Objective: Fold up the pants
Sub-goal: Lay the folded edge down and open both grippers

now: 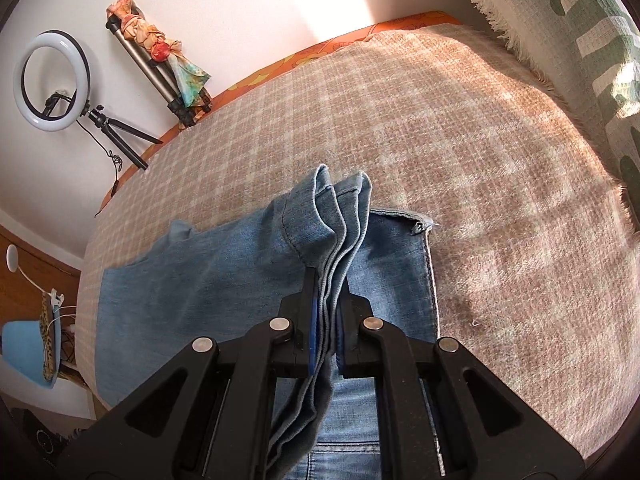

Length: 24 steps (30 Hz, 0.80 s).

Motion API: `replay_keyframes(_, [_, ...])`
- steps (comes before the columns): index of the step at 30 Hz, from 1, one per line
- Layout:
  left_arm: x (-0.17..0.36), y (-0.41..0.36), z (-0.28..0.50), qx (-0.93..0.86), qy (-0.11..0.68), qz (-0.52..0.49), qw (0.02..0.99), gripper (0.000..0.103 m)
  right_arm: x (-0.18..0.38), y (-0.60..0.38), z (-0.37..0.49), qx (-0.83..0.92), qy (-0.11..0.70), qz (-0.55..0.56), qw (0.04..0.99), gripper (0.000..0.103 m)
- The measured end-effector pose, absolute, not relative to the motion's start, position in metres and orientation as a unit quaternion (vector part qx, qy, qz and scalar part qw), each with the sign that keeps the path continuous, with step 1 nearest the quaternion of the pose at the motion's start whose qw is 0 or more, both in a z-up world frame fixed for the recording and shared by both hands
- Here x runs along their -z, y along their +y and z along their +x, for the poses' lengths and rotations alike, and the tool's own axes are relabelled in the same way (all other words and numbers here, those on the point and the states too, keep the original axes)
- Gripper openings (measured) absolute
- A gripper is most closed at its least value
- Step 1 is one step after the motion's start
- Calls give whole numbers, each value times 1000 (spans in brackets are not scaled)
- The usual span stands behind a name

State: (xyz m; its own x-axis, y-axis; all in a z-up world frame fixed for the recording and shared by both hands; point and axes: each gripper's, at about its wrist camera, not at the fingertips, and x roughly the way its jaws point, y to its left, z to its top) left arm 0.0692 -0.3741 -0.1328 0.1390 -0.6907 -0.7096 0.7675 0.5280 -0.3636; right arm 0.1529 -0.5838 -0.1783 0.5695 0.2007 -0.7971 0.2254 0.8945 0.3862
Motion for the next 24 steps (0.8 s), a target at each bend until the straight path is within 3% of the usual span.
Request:
replay_keyframes(10, [133, -353, 56, 455, 452, 81, 763, 16, 169, -574, 151, 24, 465, 188, 865, 8])
replay_keyframes(15, [145, -342, 55, 444, 459, 92, 764, 16, 144, -561, 132, 36, 448, 143, 882, 16])
replay_keyframes(18, [153, -341, 57, 443, 474, 89, 756, 16, 132, -541, 119, -5, 438, 133, 889, 31])
replay_keyframes(24, [158, -342, 53, 445, 477, 89, 753, 16, 141, -499, 130, -95, 472, 129, 867, 32])
